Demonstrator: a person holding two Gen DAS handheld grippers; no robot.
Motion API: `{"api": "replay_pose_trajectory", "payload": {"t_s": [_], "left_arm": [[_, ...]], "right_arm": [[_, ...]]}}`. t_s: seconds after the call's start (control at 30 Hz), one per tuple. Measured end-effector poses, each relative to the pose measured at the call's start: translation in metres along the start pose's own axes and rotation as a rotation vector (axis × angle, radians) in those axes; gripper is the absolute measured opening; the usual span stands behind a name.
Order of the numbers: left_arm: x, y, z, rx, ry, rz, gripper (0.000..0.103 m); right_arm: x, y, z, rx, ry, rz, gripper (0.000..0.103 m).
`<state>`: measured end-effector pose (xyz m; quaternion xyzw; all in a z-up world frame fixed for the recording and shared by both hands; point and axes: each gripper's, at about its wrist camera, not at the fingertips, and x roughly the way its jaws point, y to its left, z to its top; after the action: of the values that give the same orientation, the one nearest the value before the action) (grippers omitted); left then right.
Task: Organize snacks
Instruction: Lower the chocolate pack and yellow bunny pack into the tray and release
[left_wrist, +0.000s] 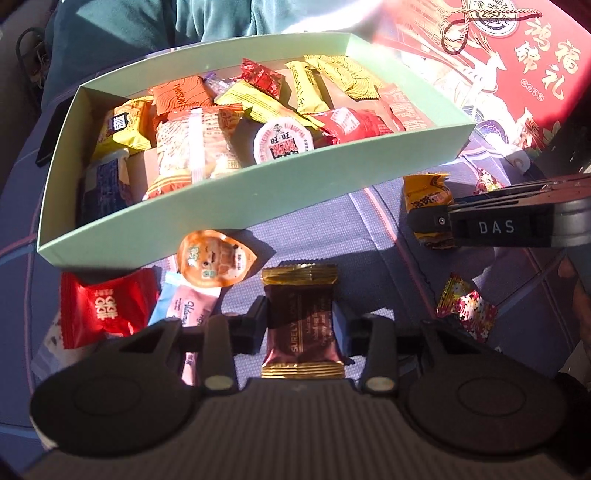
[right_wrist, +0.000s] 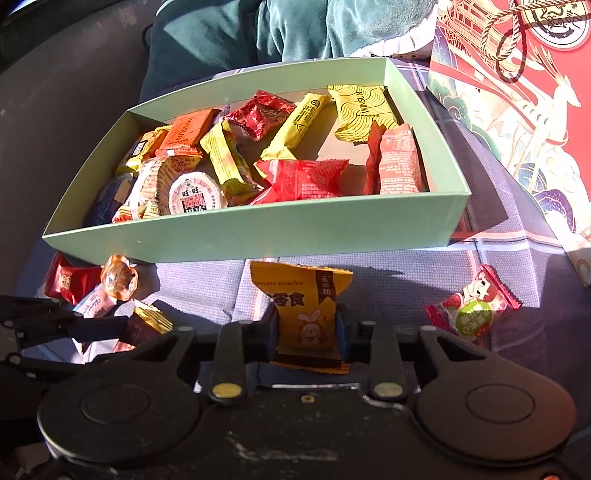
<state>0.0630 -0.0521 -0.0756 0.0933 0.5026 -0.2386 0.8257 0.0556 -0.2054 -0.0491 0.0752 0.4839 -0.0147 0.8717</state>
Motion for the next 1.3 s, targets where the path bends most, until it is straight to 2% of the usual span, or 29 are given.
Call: {"api": "replay_pose_trajectory", "payload": {"t_s": [0.17, 0.37, 0.67, 0.93, 1.3], "left_arm": [[-0.009, 0.002, -0.002, -0.022, -0.006, -0.018, 0.036], [-0.034, -0.001, 0.009, -0.025, -0.059, -0.038, 0.037], [-0.061, 0.0, 0.064, -0.018, -0.175, -0.035, 0.037], [-0.03, 0.012, 0.132, -0.069, -0.177, -0.045, 0.037], [0.019, 0.023, 0.179, -0.07, -0.149, -0.027, 0.037]], "right_arm": [[-0.014, -0.003, -0.005, 0.024, -0.004, 0.026, 0.029], [-0.042, -0.007, -0.004, 0.043, -0.023, 0.074, 0.029], [-0.073, -0.02, 0.045, 0.112, -0.111, 0.125, 0.029], [-0.051, -0.032, 0.101, 0.179, -0.111, 0.128, 0.029], [-0.003, -0.037, 0.133, 0.22, -0.066, 0.128, 0.029]]}}
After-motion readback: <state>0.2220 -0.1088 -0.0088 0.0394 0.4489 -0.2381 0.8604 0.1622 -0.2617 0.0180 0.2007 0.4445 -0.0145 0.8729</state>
